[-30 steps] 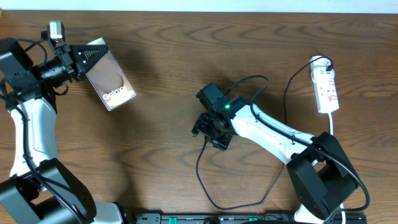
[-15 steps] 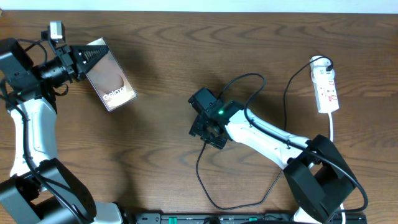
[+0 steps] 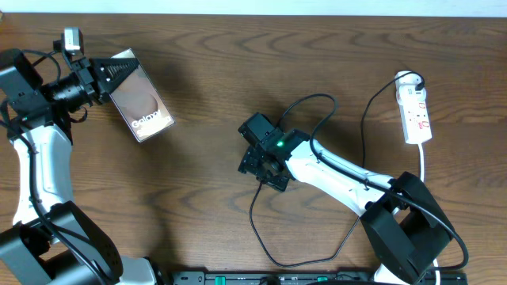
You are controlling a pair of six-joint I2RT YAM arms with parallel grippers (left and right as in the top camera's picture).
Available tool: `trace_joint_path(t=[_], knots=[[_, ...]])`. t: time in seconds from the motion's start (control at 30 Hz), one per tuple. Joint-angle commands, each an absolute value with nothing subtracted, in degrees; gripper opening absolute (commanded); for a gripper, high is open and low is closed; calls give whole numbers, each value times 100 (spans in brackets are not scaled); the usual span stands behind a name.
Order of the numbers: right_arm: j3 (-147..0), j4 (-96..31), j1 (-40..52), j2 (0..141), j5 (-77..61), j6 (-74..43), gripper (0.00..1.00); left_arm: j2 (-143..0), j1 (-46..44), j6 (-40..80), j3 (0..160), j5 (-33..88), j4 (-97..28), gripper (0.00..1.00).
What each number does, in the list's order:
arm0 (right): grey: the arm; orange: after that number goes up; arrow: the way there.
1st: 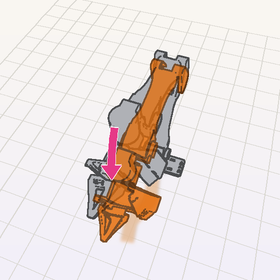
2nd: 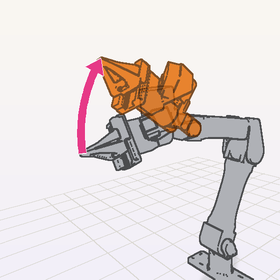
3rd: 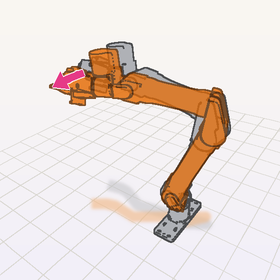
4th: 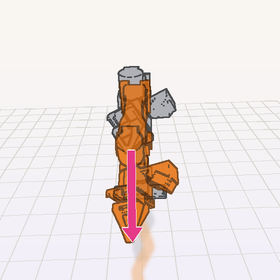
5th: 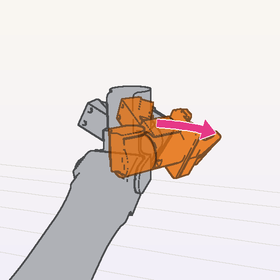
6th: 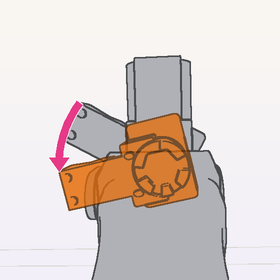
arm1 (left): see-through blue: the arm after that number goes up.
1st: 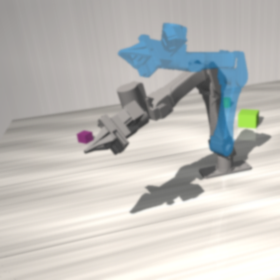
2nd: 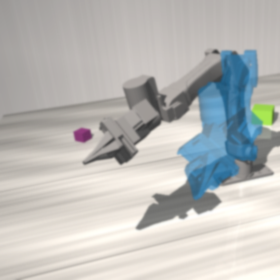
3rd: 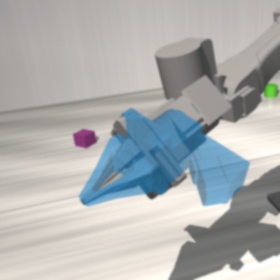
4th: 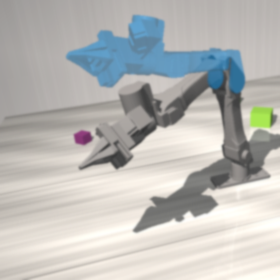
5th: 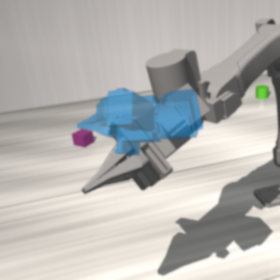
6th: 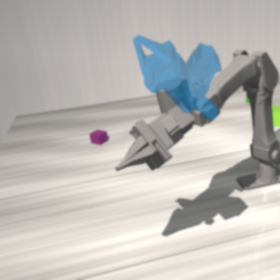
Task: Plug charger to phone and switch on socket
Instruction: 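Close the right gripper on the cable just behind the USB-C plug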
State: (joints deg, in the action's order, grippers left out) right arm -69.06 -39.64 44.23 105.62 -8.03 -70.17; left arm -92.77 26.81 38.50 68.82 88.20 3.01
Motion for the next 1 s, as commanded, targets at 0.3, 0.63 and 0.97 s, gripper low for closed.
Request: trace_joint_path(t=[0.3, 0.63, 0.97], knots=[[-6963, -4195, 4462, 10685, -950, -7070, 77, -9174, 2683, 3771, 6845, 8995, 305, 7], [-6963, -4077, 4462, 10984, -1103, -6958, 76, -9174, 2683, 3769, 6845, 8995, 307, 7], [-6963, -4095, 4462, 11246, -965, -6963, 77, -9174, 2683, 3769, 6845, 8971, 305, 8]])
